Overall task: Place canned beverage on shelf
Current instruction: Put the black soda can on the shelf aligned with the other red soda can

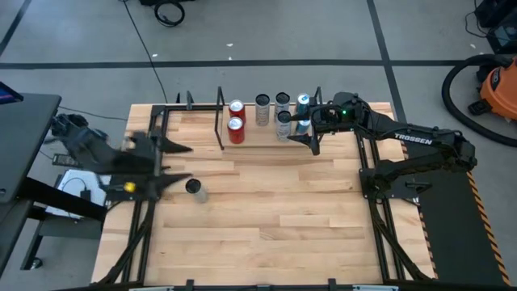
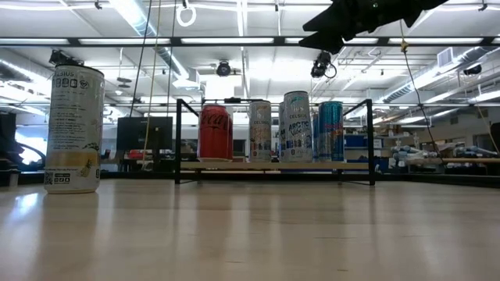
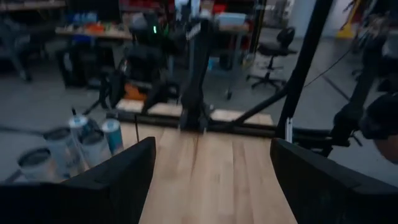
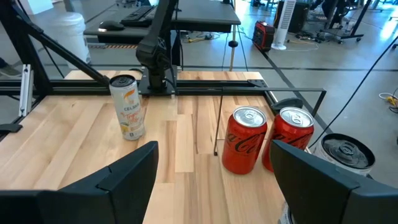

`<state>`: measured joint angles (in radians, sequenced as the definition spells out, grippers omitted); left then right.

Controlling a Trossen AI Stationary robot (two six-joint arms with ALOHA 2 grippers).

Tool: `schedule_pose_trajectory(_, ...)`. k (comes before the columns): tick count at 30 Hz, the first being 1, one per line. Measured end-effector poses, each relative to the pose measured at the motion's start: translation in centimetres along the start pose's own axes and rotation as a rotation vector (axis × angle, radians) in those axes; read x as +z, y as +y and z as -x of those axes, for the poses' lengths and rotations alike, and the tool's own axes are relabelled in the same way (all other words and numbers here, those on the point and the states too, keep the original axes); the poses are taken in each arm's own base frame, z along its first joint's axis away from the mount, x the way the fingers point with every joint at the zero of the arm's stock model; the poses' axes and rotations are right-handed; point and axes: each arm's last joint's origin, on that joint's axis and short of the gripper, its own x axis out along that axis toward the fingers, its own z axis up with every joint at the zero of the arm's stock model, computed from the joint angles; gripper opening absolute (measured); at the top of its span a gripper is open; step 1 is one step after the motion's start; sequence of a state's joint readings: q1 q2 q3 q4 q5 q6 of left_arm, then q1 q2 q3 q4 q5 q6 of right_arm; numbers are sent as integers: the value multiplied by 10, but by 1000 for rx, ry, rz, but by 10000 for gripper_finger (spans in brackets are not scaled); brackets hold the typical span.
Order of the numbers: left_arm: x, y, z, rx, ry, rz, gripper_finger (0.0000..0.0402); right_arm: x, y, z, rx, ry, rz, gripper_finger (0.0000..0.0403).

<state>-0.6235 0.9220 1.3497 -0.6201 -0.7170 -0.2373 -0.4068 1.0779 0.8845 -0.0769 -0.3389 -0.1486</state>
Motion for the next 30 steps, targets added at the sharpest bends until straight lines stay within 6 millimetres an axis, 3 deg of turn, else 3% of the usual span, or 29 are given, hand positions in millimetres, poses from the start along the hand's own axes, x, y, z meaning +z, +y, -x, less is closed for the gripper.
schedule_pose_trajectory(7,10,38,46,-22,-88,55,318,0,0,0,2,0,0,316)
schedule_pose_trajectory(13,3,62,70,-18,-71,27,318,0,0,0,3,0,0,316)
schedule_pose_trajectory(19,-13,71,75,9,51,3,318,0,0,0,3,0,0,316)
schedule_pose_trajectory(30,-54,69,63,31,124,-5,318,0,0,0,3,0,-1,316)
